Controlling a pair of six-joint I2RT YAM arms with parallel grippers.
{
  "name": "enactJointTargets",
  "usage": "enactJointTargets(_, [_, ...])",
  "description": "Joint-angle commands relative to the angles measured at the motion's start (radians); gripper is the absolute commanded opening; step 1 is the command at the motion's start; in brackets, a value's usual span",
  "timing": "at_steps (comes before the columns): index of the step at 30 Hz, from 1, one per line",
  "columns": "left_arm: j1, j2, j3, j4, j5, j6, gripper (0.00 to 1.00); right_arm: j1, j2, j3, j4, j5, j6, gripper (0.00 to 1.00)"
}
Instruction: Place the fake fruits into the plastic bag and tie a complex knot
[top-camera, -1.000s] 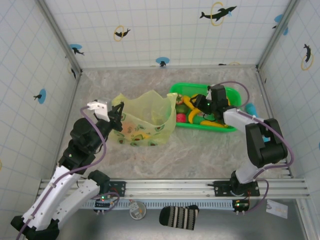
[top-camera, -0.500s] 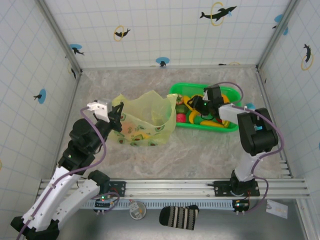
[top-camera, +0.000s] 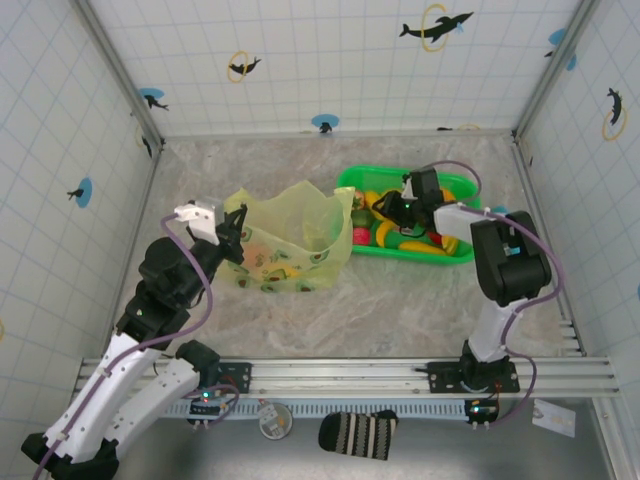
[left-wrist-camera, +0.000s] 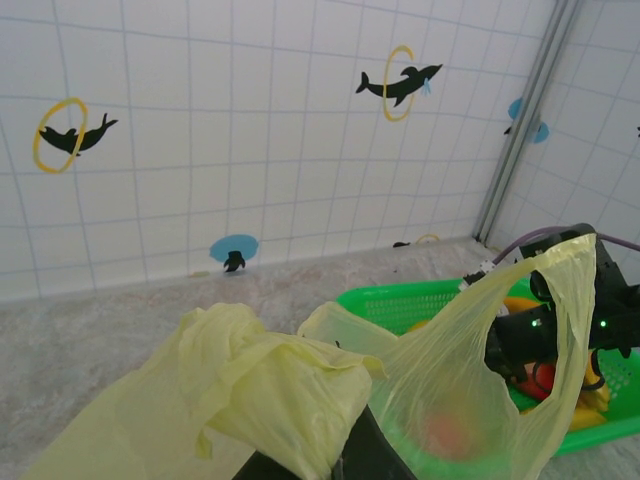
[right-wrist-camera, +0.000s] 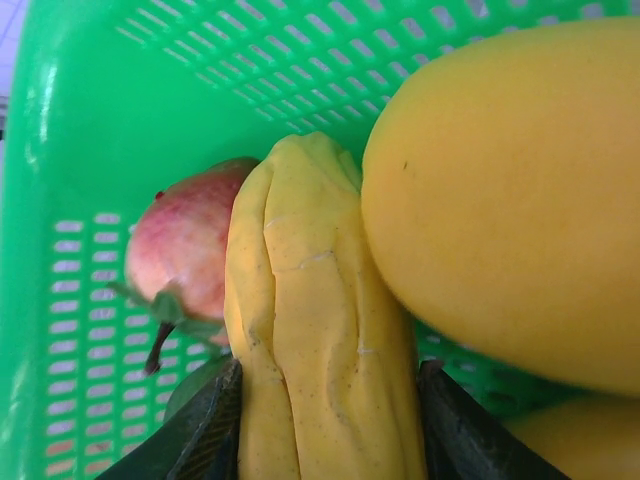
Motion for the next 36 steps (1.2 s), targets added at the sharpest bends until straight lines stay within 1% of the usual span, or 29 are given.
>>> enactJointTargets(1, [-0.007,-0.009,0.000,0.012,-0.005,0.032,0.00,-0.017,-0.143,-0.028,-0.015,0.014,-0.023,0.40])
enactJointTargets(7, [-0.008,-0.013,0.005,0.010,-0.006,0.026,0.00,-0.045,-0.389,-0.092,-0.065,0.039,-0.039,0.38])
enactJointTargets(11, [-0.008,-0.015,0.002,0.010,-0.003,0.017,0.00,-0.031,-0.579,-0.112,-0.030,0.072,-0.063,0.38])
enactJointTargets(12, [-0.007,-0.016,-0.001,0.010,-0.001,0.016,0.00,-0.015,-0.620,-0.110,0.017,0.079,-0.066,0.38])
enactJointTargets(14, [-0.007,-0.016,-0.005,0.011,-0.002,0.013,0.00,0.033,-0.684,-0.086,0.041,0.089,-0.086,0.38])
enactJointTargets(15, [-0.008,-0.017,-0.008,0.011,-0.002,0.013,0.00,0.071,-0.704,-0.066,0.043,0.103,-0.108,0.38])
enactJointTargets(17, [-0.008,-0.018,-0.012,0.010,-0.007,0.011,0.00,0.177,-0.724,-0.019,0.033,0.151,-0.174,0.38])
enactJointTargets(18, [-0.007,-0.020,-0.014,0.011,-0.009,0.012,0.00,0.250,-0.730,0.006,0.029,0.190,-0.222,0.38])
enactJointTargets(21, [-0.008,-0.019,-0.015,0.009,-0.014,0.011,0.00,0.407,-0.719,0.049,0.042,0.248,-0.311,0.38])
enactJointTargets(24, [-0.009,-0.025,-0.020,0.007,-0.017,0.009,0.00,0.548,-0.666,0.108,0.013,0.300,-0.394,0.38])
enactJointTargets(27, [-0.007,-0.030,-0.024,0.005,-0.019,0.010,0.00,0.682,-0.577,0.190,-0.083,0.434,-0.505,0.38])
enactJointTargets(30, [-0.007,-0.036,-0.023,0.004,-0.024,0.012,0.00,0.739,-0.487,0.242,-0.137,0.516,-0.537,0.38])
enactJointTargets(36, [-0.008,-0.039,-0.010,0.005,-0.026,0.017,0.00,0.766,-0.363,0.250,-0.202,0.616,-0.581,0.37])
